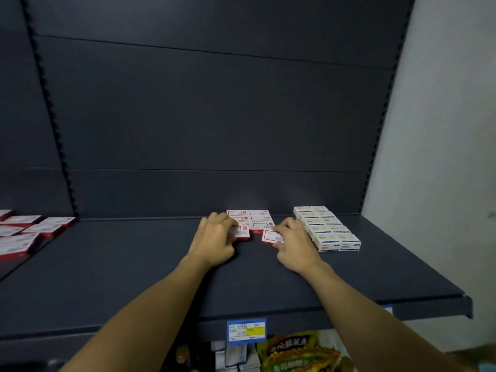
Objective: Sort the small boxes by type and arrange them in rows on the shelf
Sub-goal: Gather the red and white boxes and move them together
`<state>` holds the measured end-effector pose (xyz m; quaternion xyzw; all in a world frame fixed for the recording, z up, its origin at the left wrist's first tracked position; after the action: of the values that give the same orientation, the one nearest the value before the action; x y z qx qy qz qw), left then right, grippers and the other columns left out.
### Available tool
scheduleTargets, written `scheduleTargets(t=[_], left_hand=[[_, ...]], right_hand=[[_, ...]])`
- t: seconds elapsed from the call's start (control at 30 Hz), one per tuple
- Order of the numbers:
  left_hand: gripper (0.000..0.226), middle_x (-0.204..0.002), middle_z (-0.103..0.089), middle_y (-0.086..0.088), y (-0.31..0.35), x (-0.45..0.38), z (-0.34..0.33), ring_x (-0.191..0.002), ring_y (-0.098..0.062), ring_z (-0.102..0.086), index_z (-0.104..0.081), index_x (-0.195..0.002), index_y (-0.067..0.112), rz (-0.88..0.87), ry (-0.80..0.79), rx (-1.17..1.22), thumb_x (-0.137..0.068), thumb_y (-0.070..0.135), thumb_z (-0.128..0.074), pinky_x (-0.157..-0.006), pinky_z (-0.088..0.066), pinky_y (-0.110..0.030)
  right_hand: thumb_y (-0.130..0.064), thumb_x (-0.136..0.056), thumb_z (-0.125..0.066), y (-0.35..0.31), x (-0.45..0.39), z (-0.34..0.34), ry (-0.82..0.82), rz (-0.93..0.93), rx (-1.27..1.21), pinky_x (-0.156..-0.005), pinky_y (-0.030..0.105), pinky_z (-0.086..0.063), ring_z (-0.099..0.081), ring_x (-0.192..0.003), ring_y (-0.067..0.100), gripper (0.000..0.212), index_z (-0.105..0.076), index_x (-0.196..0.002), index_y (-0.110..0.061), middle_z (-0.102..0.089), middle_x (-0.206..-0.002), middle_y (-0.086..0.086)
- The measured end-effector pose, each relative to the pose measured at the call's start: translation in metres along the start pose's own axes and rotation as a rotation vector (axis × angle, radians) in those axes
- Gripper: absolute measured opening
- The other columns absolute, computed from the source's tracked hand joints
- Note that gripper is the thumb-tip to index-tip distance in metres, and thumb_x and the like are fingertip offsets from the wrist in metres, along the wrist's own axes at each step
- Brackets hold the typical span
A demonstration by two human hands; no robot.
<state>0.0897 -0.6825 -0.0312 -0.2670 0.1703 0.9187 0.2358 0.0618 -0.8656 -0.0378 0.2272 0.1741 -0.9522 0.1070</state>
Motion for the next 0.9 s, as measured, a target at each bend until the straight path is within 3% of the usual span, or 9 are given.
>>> scheduleTargets(t=[0.13,0.27,0.9], left_hand=[[0.041,-0.115,-0.061,0.007,0.006,0.003,-0.002,-0.104,-0.018,-0.05,-0.065,-0.12,0.018,0.03,0.005,0.018,-0.079,0.015,-0.063,-0.089,-0.029,-0.025],[0.039,-0.116,-0.062,0.007,0.009,0.003,-0.01,-0.104,-0.015,-0.05,-0.065,-0.12,0.018,0.032,-0.044,0.017,-0.081,0.017,-0.064,-0.096,-0.035,-0.026],[0.037,-0.114,-0.062,0.005,0.012,-0.004,-0.02,-0.102,-0.018,-0.054,-0.07,-0.117,0.016,-0.06,-0.033,-0.008,-0.083,0.027,-0.061,-0.097,-0.044,-0.031]], right_hand=[[-0.011,-0.086,-0.069,-0.007,-0.007,-0.005,-0.008,0.101,-0.031,-0.105,0.023,-0.036,-0.041,-0.115,0.015,0.048,-0.059,-0.134,-0.011,-0.049,-0.117,-0.004],[-0.01,-0.085,-0.069,-0.007,-0.01,-0.009,-0.021,0.117,-0.063,-0.106,0.029,-0.04,-0.041,-0.116,0.015,0.048,-0.059,-0.132,-0.012,-0.048,-0.119,-0.004],[-0.011,-0.083,-0.068,0.001,-0.022,-0.016,0.029,0.123,-0.06,-0.101,0.022,-0.039,-0.041,-0.115,0.011,0.05,-0.059,-0.132,-0.016,-0.047,-0.119,-0.008]])
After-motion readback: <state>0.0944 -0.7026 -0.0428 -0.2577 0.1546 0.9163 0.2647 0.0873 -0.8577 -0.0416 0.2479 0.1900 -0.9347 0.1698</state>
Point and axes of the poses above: each hand's wrist, its own x-axis away from the middle knuckle, its own z-axis out of the back of the hand, y = z × x, the point moved 10 cm from there along -x, towards the middle knuckle
